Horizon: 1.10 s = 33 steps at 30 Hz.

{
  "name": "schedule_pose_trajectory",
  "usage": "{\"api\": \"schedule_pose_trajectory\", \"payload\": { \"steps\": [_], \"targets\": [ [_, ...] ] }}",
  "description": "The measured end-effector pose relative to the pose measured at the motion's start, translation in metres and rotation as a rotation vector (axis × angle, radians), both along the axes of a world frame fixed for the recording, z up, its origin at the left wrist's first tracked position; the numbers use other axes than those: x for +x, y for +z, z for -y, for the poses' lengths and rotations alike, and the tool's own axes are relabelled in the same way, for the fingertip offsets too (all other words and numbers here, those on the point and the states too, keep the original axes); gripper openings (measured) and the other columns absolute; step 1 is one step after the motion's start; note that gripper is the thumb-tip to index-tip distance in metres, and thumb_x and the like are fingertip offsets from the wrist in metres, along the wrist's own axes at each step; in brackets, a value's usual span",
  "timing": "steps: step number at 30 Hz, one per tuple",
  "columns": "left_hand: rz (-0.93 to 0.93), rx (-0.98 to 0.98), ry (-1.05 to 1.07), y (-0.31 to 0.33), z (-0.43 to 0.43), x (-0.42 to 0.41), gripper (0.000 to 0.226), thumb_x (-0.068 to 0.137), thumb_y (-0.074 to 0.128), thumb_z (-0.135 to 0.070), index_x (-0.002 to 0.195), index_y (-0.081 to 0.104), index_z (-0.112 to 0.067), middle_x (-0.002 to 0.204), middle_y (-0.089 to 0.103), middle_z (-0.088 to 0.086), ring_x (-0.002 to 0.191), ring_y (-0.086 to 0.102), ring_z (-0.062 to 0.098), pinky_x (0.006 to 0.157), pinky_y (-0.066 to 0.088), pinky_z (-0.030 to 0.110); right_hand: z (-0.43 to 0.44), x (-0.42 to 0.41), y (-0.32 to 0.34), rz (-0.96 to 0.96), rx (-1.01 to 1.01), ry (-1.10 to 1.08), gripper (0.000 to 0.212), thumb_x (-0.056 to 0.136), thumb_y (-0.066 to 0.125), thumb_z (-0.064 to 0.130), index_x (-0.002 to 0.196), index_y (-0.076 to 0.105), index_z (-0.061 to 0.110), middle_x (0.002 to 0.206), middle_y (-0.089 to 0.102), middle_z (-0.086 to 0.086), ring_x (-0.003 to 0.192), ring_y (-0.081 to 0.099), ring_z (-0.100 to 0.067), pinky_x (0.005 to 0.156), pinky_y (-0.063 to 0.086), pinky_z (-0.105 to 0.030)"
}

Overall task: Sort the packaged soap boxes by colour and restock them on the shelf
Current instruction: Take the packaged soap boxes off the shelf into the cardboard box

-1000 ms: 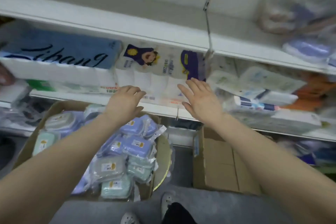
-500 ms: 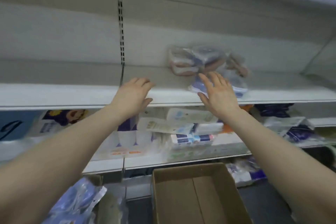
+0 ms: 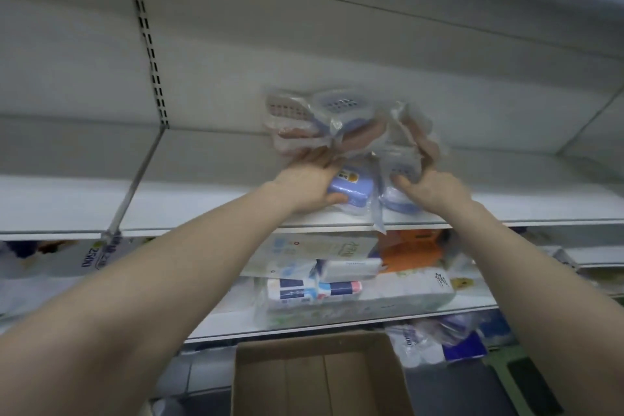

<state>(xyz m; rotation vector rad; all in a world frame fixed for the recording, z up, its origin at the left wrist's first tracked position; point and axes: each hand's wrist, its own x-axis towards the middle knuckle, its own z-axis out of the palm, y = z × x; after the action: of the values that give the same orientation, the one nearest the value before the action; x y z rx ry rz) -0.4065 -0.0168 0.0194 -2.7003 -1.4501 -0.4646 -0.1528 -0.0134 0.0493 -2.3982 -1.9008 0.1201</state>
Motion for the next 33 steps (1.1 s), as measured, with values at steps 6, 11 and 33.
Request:
{"api": "schedule_pose_trajectory", "payload": {
  "steps": [6,11,33],
  "targets": [
    [-0.055,-0.095,0.165,-0.001,-0.005,-0.032,0.083,0.073,0.061,-0.071,0.135,0.046,-0.018,0.119,0.049,0.016,0.106,0.052,0.035,0.091,0.042,0.036,-0.024,-0.017,-0.011,-0.167,0.067,0.098,0.132,0.043,0.061,0.085,0.151,0.022,0.021,0.141,0.049,-0.012,0.125,0.052,-0.032,0.1,0.047,-0.04],
    [0.023,-0.167,0.283,0.003,0.008,-0.089,0.088,0.064,0.062,-0.076,0.128,0.05,-0.017,0.118,0.048,0.013,0.106,0.049,0.032,0.091,0.045,0.037,-0.012,-0.051,-0.01,0.005,0.236,0.192,0.123,0.064,0.085,0.038,0.154,0.008,0.006,0.135,0.037,-0.03,0.114,0.049,-0.046,0.088,0.048,-0.043],
    [0.085,-0.158,0.429,-0.007,0.077,-0.165,0.097,0.065,0.071,-0.068,0.142,0.033,-0.022,0.13,0.05,0.006,0.113,0.049,0.031,0.092,0.043,0.037,0.016,-0.111,-0.04,-0.167,0.116,0.357,0.086,0.076,0.068,0.061,0.143,0.034,0.019,0.129,0.05,-0.022,0.115,0.051,-0.042,0.092,0.046,-0.044]
  ]
}}
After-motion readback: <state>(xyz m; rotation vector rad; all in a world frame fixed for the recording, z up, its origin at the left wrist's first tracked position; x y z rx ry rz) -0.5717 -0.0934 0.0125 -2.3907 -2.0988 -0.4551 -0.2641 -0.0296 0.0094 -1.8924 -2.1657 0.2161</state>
